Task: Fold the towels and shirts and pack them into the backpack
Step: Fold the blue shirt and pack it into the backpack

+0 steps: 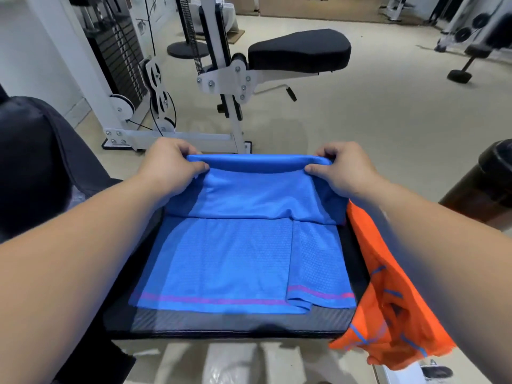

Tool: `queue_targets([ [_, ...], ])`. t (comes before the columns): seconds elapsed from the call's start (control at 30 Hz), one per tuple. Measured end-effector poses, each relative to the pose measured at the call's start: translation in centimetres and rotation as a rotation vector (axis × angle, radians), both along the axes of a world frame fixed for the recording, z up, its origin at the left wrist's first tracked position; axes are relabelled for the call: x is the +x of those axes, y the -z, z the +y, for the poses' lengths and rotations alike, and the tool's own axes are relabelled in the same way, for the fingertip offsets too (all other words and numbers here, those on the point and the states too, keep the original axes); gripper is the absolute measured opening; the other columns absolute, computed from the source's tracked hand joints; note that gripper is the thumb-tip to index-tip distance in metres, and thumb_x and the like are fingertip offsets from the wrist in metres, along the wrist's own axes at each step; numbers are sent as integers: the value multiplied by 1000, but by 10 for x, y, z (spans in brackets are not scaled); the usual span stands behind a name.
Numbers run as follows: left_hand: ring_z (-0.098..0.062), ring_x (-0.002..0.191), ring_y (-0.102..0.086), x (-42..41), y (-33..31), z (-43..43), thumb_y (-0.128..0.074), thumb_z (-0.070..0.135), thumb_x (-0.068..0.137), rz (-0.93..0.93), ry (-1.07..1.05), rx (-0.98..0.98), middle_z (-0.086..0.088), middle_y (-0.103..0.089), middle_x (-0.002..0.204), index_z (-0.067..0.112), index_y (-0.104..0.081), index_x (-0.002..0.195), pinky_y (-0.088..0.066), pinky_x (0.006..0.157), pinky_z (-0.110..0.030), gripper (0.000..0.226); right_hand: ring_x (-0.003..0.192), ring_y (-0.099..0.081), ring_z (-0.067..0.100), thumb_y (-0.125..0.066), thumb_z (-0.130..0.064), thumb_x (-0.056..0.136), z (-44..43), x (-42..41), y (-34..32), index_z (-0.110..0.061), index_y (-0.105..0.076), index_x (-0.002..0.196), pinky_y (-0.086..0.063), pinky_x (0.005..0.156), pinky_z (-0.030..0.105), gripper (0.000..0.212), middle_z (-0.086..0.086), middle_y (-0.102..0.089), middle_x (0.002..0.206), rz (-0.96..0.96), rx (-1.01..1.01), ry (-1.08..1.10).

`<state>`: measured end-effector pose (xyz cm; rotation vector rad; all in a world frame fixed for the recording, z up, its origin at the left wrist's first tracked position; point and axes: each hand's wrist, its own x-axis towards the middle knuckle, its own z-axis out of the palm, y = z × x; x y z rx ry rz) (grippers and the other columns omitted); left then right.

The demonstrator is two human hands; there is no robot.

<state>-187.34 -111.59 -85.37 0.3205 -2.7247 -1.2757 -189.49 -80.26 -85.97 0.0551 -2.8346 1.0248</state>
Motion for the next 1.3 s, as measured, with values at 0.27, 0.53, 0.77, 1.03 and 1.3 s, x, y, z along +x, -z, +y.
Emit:
queue_targets([
  [0.27,-20,82,-58,66,-12,-19,-80,18,80,158,192,-391,3,-64,85,21,-75,85,-43,73,-30,8,69,-55,17,-83,-20,78,14,68,-20,-28,-68,78,-42,63,28,17,-7,-62,70,88,150,-178],
  [0.53,-27,86,-65,104,31,-33,-73,21,80,114,365,-765,3,-65,90,26,-77,92,-54,69,-38,13,90,-62,32,-81,-31,78,0,125,20,-26,-76,95,-51,78,40,18,2,-67,86,96,496,-279],
  [0.77,-23,77,-61,110,17,-27,-44,55,83,-4,353,-883,6,-63,73,26,-66,70,-48,62,-31,39,81,-59,27,-36,-71,83,-16,136,18,-26,-70,76,-49,79,39,57,-5,-53,70,119,604,-287],
  [1.03,-27,153,-14,74,48,16,-34,66,96,-126,443,-759,2,-14,168,31,-22,158,-13,122,-56,73,155,5,27,-27,-70,97,-61,102,45,-37,-9,160,2,124,51,73,2,2,169,-243,582,-216],
  [1.3,-27,154,15,130,66,34,-18,77,90,-294,394,-748,4,20,167,30,6,160,4,122,-58,88,152,20,30,-23,-83,87,-29,126,54,-39,7,158,12,123,48,88,-3,22,166,-319,622,-238],
])
